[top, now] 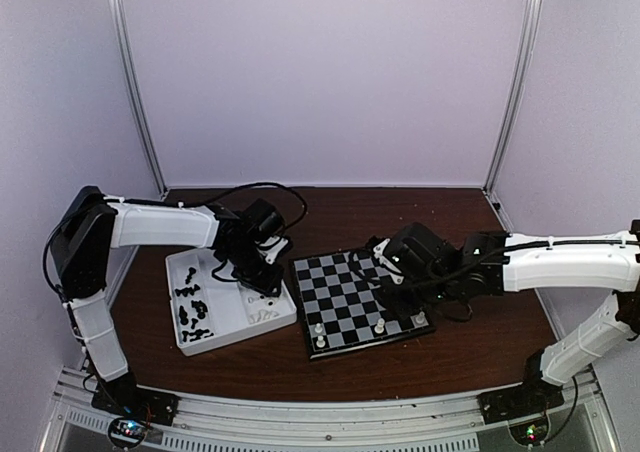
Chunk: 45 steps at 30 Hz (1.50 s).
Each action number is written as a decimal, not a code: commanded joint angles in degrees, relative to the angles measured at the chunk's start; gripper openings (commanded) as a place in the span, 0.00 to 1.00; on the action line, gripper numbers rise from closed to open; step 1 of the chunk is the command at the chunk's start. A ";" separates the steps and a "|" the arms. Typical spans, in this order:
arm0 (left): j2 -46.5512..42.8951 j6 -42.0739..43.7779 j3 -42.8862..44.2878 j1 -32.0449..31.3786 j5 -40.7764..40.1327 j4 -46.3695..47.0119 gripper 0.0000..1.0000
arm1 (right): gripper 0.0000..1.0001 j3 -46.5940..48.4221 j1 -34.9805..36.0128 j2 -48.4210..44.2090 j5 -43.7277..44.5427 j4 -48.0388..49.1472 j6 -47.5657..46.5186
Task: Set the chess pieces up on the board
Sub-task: Pick up the chess piece from the storage box, then place the chess piece on the chessboard.
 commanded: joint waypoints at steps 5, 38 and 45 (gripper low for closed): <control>2.02 1.24 1.90 0.45 -0.07 0.75 0.26 | 0.50 -0.35 -0.52 -0.35 -0.21 0.97 0.27; -7.79 8.43 6.45 -9.18 16.16 0.63 0.09 | 0.48 -1.90 -2.49 -1.94 3.58 2.94 2.90; -2.84 10.14 9.93 -15.71 14.72 0.69 0.09 | 0.48 -3.74 -3.19 -6.22 9.87 2.69 6.12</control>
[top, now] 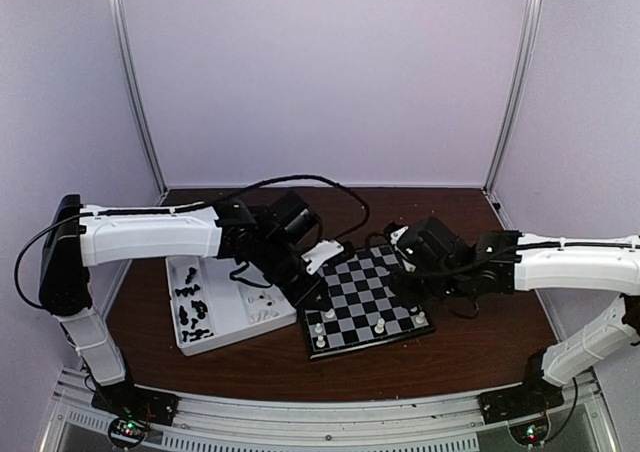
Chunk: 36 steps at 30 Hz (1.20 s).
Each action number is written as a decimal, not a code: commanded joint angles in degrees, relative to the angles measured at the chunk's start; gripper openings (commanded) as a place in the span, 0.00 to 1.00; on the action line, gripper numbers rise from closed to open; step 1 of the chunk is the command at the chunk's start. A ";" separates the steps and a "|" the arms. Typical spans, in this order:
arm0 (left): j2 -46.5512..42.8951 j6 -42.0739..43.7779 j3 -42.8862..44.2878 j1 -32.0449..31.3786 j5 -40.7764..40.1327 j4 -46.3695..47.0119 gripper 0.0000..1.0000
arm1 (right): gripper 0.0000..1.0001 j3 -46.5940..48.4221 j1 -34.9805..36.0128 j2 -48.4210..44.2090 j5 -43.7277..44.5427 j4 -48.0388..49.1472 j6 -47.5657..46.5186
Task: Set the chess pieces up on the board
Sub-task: Place the chess piece on the chessboard.
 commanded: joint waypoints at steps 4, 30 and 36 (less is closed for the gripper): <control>5.36 2.25 3.18 -2.86 0.81 3.37 0.09 | 0.48 -3.16 -0.93 -8.00 10.24 0.00 4.80; 12.22 3.09 3.22 -6.15 -6.48 3.62 0.09 | 0.51 -8.24 -2.08 -14.80 13.11 1.96 6.91; 12.98 3.00 3.22 -6.33 -6.68 3.61 0.10 | 0.52 -7.96 -2.16 -14.67 12.85 1.80 6.80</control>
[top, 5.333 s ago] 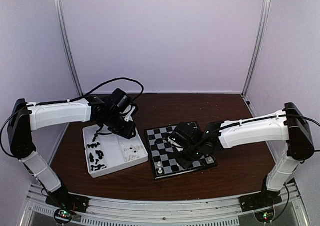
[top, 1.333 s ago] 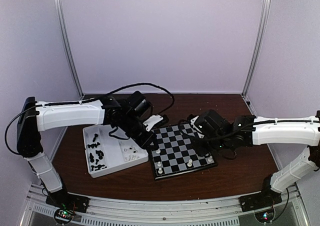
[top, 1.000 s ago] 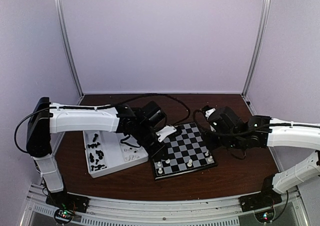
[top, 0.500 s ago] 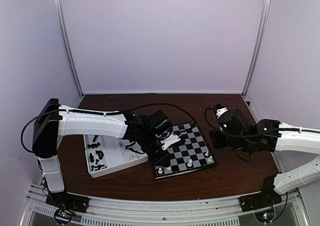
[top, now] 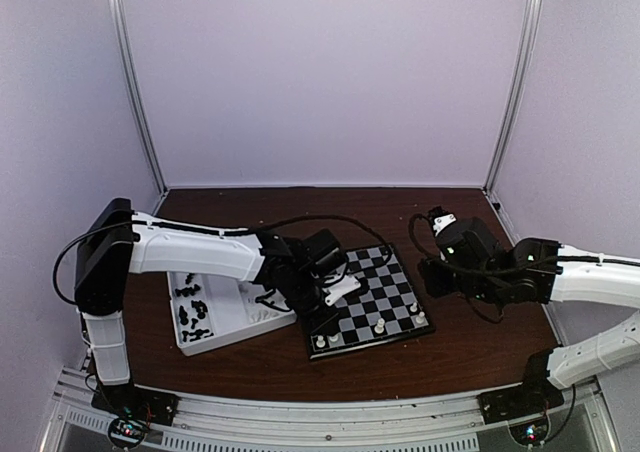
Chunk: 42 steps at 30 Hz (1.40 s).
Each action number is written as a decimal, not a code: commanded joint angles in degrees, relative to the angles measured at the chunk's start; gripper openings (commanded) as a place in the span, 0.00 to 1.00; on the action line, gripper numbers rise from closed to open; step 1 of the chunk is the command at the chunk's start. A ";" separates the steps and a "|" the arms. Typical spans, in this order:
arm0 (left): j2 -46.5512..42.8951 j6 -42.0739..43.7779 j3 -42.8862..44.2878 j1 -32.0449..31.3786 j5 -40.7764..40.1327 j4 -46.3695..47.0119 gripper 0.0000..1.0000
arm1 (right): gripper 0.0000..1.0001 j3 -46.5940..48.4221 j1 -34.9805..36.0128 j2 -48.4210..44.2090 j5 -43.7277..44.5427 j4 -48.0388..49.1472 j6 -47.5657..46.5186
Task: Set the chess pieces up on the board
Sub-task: Place the chess piece on the chessboard.
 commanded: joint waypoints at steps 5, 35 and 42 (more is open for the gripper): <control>1.40 0.70 1.59 -0.65 -1.02 1.86 0.10 | 0.52 -0.20 -0.40 -0.21 0.64 0.51 0.66; -4.82 -2.98 -1.11 -0.54 -5.44 5.61 0.36 | 0.52 -0.42 -0.97 -0.38 -0.12 0.55 0.48; -11.48 -7.31 -4.81 4.83 -10.24 5.06 0.26 | 0.52 -0.33 -1.18 -0.38 -0.24 0.77 0.13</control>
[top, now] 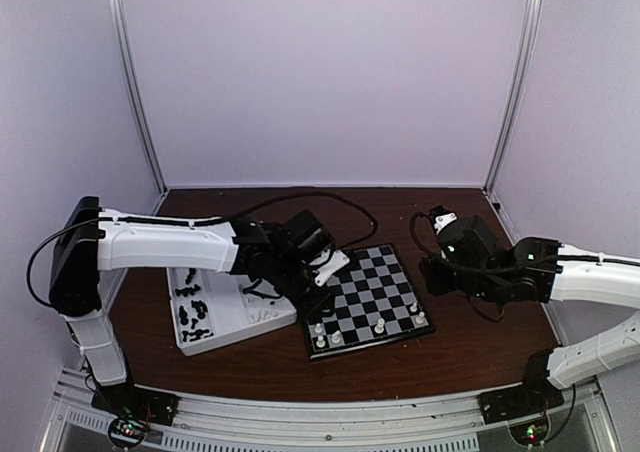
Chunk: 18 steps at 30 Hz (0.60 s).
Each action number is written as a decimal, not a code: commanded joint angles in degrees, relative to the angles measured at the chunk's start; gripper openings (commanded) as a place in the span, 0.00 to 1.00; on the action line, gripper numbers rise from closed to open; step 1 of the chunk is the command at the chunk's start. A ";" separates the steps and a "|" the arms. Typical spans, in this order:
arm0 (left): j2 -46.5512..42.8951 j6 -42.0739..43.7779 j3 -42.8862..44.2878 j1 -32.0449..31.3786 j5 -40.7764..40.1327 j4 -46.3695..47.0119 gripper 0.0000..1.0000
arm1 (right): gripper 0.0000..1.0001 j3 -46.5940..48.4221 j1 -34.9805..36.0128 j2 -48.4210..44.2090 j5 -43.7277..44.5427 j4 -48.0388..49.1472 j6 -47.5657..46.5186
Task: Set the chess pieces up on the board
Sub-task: Place the chess piece on the chessboard, then pick up the chess piece from the storage box.
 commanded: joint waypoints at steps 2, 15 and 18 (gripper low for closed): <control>-6.95 -4.61 -3.97 6.02 -4.75 2.53 0.25 | 0.52 -0.40 -0.52 -0.46 -0.16 0.62 0.17; -10.90 -4.07 -11.02 16.92 -2.05 1.64 0.18 | 0.52 -0.33 -0.89 -0.36 -0.42 0.86 -0.13; -9.62 -4.05 -11.97 17.90 -1.17 2.02 0.17 | 0.52 -0.18 -0.88 0.00 -0.57 0.89 -0.09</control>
